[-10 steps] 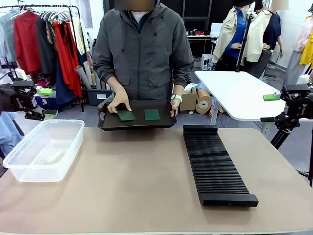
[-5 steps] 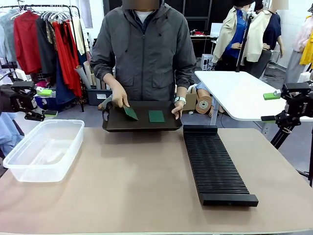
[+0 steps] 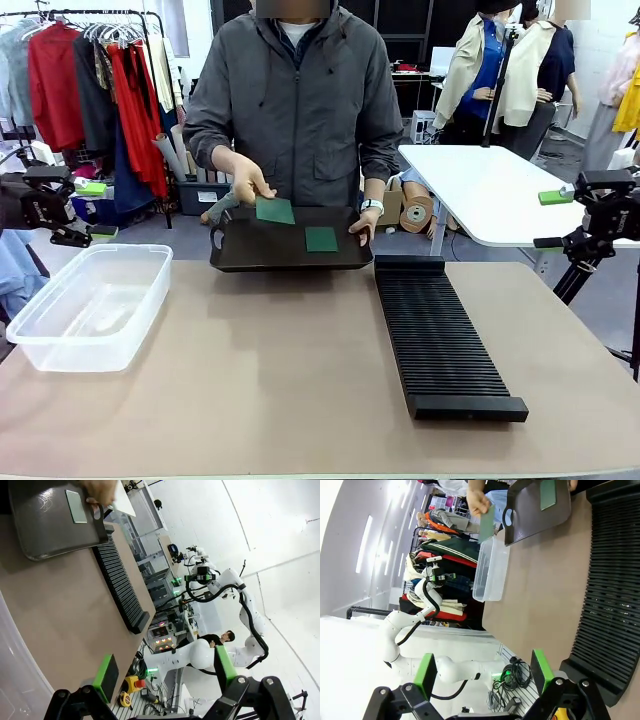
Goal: Sort PCBs into racks and boxes based on the side picked up.
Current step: Pick up the Blank PCB handed by the Human.
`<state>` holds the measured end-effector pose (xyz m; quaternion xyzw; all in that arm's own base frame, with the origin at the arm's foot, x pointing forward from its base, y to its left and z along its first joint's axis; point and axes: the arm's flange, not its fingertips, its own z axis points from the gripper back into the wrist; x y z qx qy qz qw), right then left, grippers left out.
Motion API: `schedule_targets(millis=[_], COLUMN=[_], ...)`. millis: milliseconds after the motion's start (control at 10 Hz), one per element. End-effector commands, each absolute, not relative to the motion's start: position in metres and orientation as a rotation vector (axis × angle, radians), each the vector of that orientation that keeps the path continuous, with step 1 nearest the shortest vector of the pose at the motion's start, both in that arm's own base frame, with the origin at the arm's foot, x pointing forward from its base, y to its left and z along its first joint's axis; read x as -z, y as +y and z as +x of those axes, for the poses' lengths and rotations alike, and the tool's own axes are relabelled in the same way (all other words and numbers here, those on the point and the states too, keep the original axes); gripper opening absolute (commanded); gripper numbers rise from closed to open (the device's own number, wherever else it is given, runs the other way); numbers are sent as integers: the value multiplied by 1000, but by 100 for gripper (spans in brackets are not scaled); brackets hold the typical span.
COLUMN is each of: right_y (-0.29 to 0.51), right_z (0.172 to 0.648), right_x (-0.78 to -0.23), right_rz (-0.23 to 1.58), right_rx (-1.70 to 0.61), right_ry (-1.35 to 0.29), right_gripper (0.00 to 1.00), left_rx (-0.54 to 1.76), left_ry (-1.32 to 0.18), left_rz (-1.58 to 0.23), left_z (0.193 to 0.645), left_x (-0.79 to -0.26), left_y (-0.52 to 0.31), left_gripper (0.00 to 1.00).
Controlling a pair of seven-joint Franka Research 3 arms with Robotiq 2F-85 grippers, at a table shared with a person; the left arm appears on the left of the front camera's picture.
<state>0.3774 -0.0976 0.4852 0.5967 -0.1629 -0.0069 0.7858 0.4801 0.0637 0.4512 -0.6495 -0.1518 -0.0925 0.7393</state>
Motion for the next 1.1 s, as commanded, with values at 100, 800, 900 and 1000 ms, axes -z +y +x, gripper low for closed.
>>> schedule_targets(millis=[100, 800, 900, 1000], right_y=[-95, -95, -95, -95], right_z=[375, 375, 375, 375], right_x=[-487, -487, -487, -487], right_rz=[1295, 1295, 1295, 1295], right_rx=[22, 22, 22, 22], right_ry=[-369, -369, -369, -369], right_gripper=[100, 100, 100, 100], left_rx=[197, 203, 217, 237], left_ry=[-340, -333, -322, -321], left_rz=[-1427, -1425, -1442, -1471], left_z=[477, 480, 492, 504], left_x=[-452, -451, -445, -437], left_y=[64, 64, 60, 56], left_gripper=[100, 100, 100, 100])
